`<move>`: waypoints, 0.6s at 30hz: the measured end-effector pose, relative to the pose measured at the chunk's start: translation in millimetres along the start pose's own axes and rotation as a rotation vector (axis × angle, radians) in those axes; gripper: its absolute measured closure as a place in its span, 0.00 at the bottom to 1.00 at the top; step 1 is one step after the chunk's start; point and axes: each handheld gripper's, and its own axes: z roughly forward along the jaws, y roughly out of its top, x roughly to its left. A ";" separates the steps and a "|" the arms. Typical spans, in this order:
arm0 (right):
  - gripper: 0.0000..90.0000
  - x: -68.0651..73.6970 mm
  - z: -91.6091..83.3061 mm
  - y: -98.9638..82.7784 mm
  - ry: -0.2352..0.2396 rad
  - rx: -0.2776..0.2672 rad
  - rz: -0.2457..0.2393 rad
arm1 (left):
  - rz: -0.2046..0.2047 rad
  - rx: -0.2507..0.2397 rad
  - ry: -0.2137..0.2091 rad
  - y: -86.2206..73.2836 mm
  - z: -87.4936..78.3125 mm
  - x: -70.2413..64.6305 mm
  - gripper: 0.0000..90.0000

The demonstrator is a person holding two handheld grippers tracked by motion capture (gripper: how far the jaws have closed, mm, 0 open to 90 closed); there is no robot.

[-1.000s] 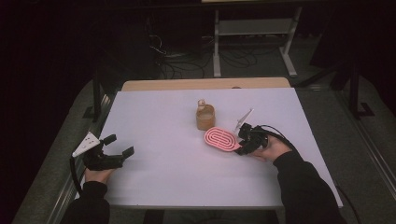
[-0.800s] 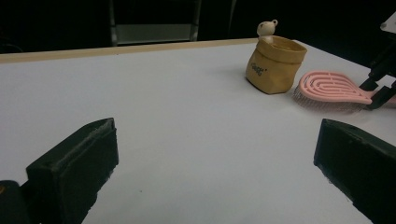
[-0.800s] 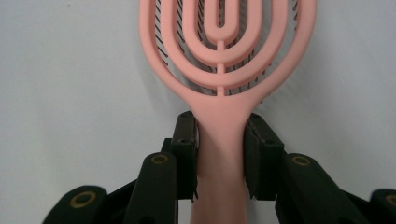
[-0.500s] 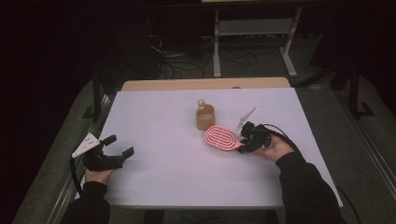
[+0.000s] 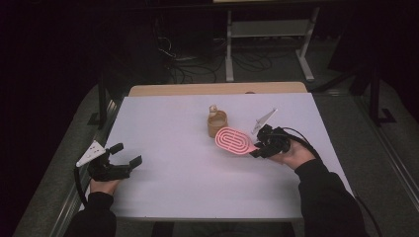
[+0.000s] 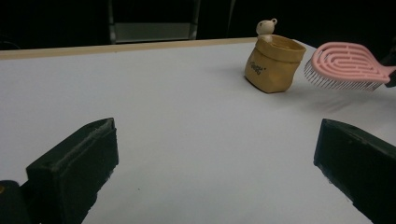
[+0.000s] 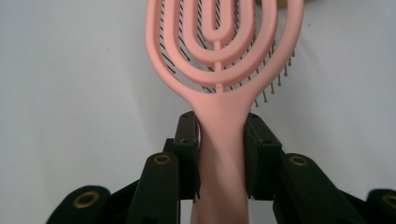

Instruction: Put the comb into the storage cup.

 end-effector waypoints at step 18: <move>0.77 8.7 -34.5 40.6 -0.038 -0.070 -0.066 | -0.011 0.005 -0.027 2.8 0.4 -1.4 0.00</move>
